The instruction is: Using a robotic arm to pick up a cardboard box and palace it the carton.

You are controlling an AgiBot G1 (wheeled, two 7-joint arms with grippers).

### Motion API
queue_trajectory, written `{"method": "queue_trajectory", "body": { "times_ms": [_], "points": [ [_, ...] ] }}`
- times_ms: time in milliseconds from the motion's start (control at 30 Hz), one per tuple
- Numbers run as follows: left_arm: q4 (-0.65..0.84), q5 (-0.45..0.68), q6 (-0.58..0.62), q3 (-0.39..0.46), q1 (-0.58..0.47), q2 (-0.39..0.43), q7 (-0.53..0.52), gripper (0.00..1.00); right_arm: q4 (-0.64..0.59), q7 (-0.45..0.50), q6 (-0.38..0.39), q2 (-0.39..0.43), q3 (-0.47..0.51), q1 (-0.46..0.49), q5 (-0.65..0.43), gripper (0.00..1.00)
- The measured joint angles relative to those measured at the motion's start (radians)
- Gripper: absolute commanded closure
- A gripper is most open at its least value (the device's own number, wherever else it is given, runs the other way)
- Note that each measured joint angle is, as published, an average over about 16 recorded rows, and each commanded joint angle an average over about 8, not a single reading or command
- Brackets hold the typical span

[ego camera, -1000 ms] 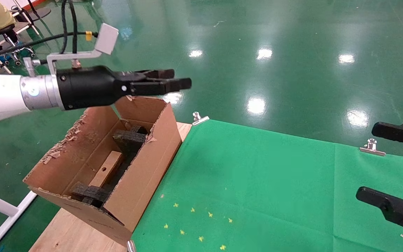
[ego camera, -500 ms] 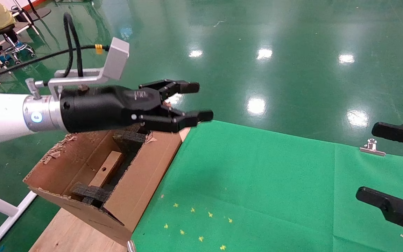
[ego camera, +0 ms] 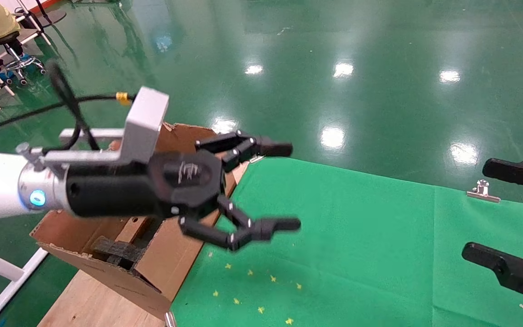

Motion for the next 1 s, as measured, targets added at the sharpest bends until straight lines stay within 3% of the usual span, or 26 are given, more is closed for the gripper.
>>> {"method": "queue_trajectory", "body": {
  "times_ms": [367,1000],
  "points": [
    [-0.106,-0.058,0.020,-0.040,0.082,-0.009,0.058,0.00,0.000,0.000,0.000,0.000,0.000,0.000,0.000,0.00],
    [-0.095,-0.052,0.017,-0.036,0.074,-0.009,0.054,0.00,0.000,0.000,0.000,0.000,0.000,0.000,0.000,0.00]
  ]
}}
